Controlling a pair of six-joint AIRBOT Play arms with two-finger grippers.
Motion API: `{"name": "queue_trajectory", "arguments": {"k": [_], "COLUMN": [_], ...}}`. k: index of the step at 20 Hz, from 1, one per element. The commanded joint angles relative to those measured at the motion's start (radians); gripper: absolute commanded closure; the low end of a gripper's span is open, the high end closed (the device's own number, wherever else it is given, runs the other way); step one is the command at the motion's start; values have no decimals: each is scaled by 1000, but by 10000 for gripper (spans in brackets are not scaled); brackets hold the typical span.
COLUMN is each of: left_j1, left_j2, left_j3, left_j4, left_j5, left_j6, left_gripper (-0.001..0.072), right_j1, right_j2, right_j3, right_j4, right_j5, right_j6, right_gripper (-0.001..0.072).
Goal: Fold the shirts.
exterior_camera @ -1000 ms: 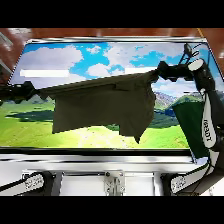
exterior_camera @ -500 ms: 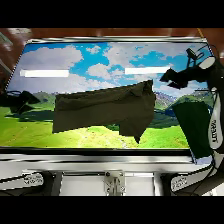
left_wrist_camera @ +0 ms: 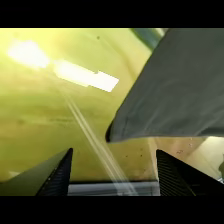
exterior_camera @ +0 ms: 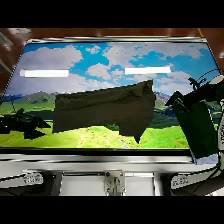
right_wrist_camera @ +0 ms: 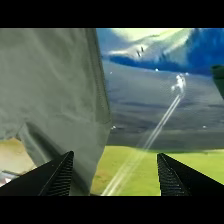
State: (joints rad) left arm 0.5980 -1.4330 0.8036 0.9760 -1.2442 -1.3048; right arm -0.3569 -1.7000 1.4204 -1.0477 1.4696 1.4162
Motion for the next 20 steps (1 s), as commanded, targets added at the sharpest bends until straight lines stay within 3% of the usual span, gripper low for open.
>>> {"name": "queue_trajectory", "arguments": {"k": [1, 6, 8, 9, 10, 11, 16, 20], "left_j1": [-32, -108, -134, -141, -145, -145, -145, -144], "left_j2": [-31, -61, -64, -64, -63, -60, -1, 61], "left_j3": [-39, -39, -39, -39, -38, -38, -38, -38], "left_j4": [-44, -129, -147, -147, -147, -147, -147, -146], "left_j5": [78, 185, 214, 216, 212, 200, 181, 181], "left_j6": [10, 10, 5, -1, -1, 8, 62, 63], "left_gripper": [107, 128, 501, 586, 602, 672, 673, 672], "right_j1": [-8, -8, -7, -7, -7, -7, 9, 118], "right_j2": [1, 1, 1, 1, 1, 1, 1, -13], "right_j3": [-35, -35, -39, -54, -78, -113, -293, -309], "right_j4": [19, 18, 12, 15, 14, 15, 134, 135], "right_j5": [-48, -56, -61, -62, -62, -66, -174, -322], "right_j6": [-12, -11, -10, -10, -11, -14, -75, -74], "right_gripper": [77, 77, 76, 75, 76, 75, 76, 77]}}
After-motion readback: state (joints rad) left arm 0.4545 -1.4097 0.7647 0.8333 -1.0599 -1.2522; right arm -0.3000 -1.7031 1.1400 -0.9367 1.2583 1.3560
